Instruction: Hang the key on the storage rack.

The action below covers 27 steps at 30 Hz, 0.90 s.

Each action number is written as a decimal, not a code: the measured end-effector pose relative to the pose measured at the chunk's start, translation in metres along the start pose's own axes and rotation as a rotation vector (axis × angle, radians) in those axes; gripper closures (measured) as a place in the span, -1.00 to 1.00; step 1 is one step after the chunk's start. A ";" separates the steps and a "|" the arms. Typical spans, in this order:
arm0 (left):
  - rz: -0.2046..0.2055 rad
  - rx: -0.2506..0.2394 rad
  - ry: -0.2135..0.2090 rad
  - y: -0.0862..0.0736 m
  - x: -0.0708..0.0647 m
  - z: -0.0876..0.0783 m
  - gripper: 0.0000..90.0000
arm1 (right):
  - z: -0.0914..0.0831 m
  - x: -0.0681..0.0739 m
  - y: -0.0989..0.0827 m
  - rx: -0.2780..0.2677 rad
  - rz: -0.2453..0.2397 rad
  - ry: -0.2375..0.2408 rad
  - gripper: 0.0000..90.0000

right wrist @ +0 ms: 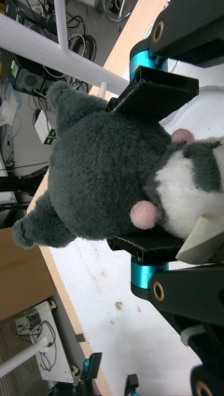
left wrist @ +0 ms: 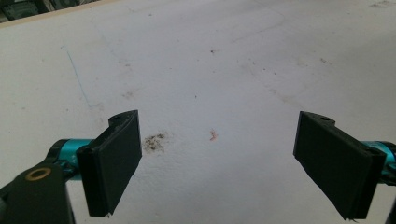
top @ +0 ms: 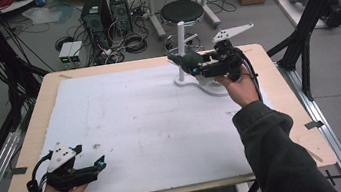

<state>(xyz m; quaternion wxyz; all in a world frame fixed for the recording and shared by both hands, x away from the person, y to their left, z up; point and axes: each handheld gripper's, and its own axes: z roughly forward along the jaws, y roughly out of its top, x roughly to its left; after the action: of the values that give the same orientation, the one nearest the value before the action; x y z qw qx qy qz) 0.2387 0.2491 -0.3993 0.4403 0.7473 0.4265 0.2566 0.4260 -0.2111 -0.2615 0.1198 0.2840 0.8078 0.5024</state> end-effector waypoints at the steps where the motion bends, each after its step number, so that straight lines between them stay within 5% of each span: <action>1: -0.001 -0.002 0.002 0.000 0.000 0.000 -0.65 | 0.000 -0.001 0.001 -0.002 0.004 -0.003 -0.11; 27: -0.004 -0.003 0.001 0.000 0.000 0.000 -0.65 | 0.010 -0.026 -0.003 -0.001 0.045 -0.056 -0.11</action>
<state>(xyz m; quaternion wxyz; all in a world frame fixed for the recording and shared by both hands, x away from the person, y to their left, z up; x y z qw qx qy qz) 0.2387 0.2492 -0.3995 0.4419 0.7455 0.4279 0.2567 0.4504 -0.2196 -0.2706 0.1312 0.3163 0.7973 0.4971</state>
